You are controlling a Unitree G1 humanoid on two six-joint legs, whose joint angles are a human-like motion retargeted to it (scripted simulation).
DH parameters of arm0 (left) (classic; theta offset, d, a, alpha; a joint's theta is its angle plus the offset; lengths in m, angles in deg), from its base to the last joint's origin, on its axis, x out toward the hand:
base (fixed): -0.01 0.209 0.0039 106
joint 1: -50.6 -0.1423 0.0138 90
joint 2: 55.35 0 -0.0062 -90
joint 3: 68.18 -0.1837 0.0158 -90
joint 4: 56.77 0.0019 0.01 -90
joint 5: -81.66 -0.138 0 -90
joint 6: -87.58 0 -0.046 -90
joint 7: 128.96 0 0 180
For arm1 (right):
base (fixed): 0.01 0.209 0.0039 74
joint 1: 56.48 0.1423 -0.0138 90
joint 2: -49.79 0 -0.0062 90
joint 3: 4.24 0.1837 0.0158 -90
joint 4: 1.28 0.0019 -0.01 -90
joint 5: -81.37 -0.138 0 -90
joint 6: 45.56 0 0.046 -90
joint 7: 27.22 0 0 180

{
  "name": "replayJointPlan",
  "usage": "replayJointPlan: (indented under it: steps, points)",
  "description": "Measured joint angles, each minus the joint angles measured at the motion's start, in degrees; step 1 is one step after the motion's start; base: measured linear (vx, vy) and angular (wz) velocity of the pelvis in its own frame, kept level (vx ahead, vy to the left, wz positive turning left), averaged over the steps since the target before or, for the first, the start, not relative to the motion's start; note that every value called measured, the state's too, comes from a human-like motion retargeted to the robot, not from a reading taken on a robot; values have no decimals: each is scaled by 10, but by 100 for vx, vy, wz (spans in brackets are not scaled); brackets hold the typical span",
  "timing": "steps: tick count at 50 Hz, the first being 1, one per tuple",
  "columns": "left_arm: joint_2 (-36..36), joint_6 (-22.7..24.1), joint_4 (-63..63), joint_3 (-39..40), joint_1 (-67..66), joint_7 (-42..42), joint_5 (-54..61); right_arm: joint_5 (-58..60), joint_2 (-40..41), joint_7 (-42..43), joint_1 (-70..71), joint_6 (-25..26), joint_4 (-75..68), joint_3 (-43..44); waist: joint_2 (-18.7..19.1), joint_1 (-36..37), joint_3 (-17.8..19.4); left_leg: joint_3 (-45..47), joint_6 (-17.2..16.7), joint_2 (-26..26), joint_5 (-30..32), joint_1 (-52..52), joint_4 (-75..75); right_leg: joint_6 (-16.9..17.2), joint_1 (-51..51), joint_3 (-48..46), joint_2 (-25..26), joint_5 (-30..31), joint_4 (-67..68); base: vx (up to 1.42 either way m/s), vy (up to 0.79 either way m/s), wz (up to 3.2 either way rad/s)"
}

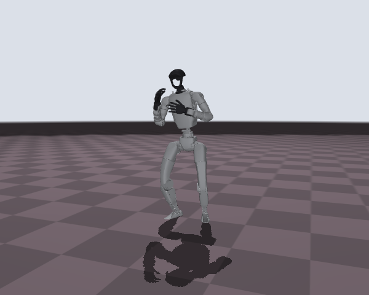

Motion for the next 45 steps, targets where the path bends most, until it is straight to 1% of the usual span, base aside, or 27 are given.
replayJointPlan:
  steps: [2, 3, 5, 7, 15, 20, 25, 30, 33, 35, 38, 40, 43, 45]
  points:
    - [-1, -1, -2, 1, 0, 1, -2, 0, 0, -1, 1, 1, 1, 1, 4, 3, -14, -3, 1, 6, -7, -25, 19, -2, -22, 0, 1, -4, 12, 0, 0, 0]
    - [-3, -2, -1, 2, 2, 2, -2, -1, 0, -2, 3, 1, 0, 2, 7, 5, -28, -3, 1, 7, -4, -39, 13, -3, -34, -1, 6, 1, 1, 0, 0, 0]
    - [-3, -2, -2, 0, -1, 3, -5, -1, 0, -4, 0, 0, 1, 1, 9, 7, -33, -5, 1, 12, -9, -52, 31, -4, -45, -1, 5, -1, 15, 0, 0, 0]
    - [-4, -2, -1, 0, 3, 4, -10, -1, -1, -3, 2, 1, 0, 2, 10, 8, -40, -5, 1, 11, -5, -55, 20, -5, -46, -4, 9, 3, 1, 0, 0, 0]
    - [-7, -3, 1, -5, 3, 5, -24, 2, -6, -3, -10, -2, -4, 6, 11, 12, -41, -7, -2, 19, -8, -59, 32, -3, -43, -8, 11, 4, 2, 0, 0, 0]
    - [-9, -2, 8, -8, 9, 6, -29, 0, -5, 0, -15, -6, -10, 9, 11, 17, -50, -4, -4, 17, 6, -48, -3, 0, -25, -16, 23, 21, -45, 0, 0, 0]
    - [-4, 1, 13, -10, 7, 4, -35, 1, 2, 5, -26, -7, -13, 10, 12, 21, -53, -6, -6, 25, 5, -51, 7, 2, -22, -21, 26, 23, -46, 0, 0, 0]
    - [2, 1, 20, -7, 14, 8, -40, -2, 11, 5, -25, -8, -18, 13, 12, 23, -59, -6, -7, 22, 13, -43, -19, 2, -8, -28, 34, 34, -81, 0, 0, 0]
    - [7, -1, 20, -6, 9, 11, -45, -4, 18, 3, -32, -10, -17, 13, 14, 25, -56, -10, -8, 30, 4, -52, 8, 0, -16, -27, 31, 25, -55, 0, 0, 0]
    - [6, -4, 25, -2, 15, 17, -47, -10, 21, -2, -26, -8, -19, 14, 12, 24, -59, -8, -6, 22, 15, -43, -20, 0, -5, -30, 36, 35, -86, 0, 0, 0]
    - [10, -6, 24, -3, 10, 19, -51, -13, 26, -6, -33, -9, -18, 13, 14, 25, -55, -13, -8, 30, 5, -53, 9, -1, -13, -29, 33, 26, -59, 0, 0, 0]
    - [8, -9, 26, -1, 18, 22, -49, -22, 27, -11, -28, -8, -19, 16, 12, 24, -58, -11, -7, 23, 14, -46, -17, -2, -3, -32, 38, 36, -88, 0, 0, 0]
    - [10, -12, 24, -3, 13, 28, -50, -25, 30, -16, -35, -7, -16, 13, 16, 26, -53, -17, -8, 32, 5, -56, 12, -3, -12, -31, 35, 27, -61, 0, 0, 0]
    - [7, -16, 26, 0, 20, 34, -46, -33, 31, -21, -30, -5, -16, 16, 15, 24, -55, -15, -7, 25, 12, -50, -11, -3, -3, -33, 39, 35, -88, 0, 0, 0]
